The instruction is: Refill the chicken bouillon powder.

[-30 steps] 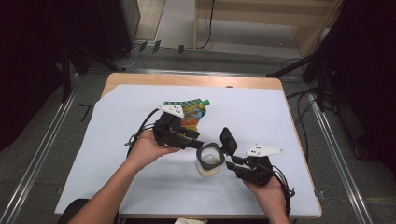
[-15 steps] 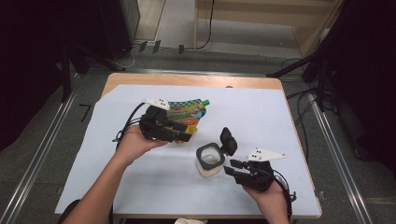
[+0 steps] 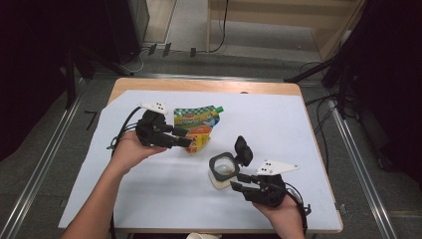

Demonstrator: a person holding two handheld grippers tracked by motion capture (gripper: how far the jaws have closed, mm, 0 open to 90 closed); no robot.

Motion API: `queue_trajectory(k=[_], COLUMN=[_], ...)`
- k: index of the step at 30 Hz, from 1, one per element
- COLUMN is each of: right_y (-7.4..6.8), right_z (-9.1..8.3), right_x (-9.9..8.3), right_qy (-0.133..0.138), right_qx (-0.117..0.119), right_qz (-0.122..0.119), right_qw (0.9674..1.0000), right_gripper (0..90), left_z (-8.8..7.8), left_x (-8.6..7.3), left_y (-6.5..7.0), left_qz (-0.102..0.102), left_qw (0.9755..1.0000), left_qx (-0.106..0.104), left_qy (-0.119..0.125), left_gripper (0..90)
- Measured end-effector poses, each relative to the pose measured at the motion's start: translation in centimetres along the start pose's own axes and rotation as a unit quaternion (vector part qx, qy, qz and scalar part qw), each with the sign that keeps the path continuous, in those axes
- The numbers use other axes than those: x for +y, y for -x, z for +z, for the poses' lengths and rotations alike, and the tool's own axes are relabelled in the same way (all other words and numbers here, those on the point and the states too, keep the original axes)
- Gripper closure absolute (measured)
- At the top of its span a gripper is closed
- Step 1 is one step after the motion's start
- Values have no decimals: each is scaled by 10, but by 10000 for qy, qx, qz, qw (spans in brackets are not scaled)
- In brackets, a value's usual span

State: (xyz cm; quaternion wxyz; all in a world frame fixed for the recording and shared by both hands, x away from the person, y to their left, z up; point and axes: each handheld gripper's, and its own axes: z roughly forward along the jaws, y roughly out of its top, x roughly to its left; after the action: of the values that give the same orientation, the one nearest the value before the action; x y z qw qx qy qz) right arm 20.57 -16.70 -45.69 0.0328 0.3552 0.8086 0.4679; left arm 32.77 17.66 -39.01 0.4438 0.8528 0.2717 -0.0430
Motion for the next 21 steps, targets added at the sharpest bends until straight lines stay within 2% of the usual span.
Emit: queue_trajectory(k=[4, 6, 12, 16, 21], right_y=[-9, -10, -19, -23, -28], right_z=[6, 7, 14, 18, 23], right_x=[4, 5, 12, 15, 21], right_qy=[-1, -7, -61, -73, -59], right_qx=[76, 114, 328, 392, 373], right_qz=[-203, -225, -312, -392, -408], right_qw=[9998, 9997, 9990, 9984, 9985], right_gripper=[632, 632, 631, 625, 606], left_z=[-10, -15, -28, -24, -13], left_x=[-5, -9, -17, -18, -8], left_y=[-3, -5, -14, -24, -27], left_qz=[-97, -172, -312, -434, -287], left_qw=[9999, 9998, 9985, 9975, 9985], left_qx=[74, 107, 426, 540, 456], left_qy=[27, 50, 127, 113, 70], left_gripper=[506, 506, 518, 527, 515])
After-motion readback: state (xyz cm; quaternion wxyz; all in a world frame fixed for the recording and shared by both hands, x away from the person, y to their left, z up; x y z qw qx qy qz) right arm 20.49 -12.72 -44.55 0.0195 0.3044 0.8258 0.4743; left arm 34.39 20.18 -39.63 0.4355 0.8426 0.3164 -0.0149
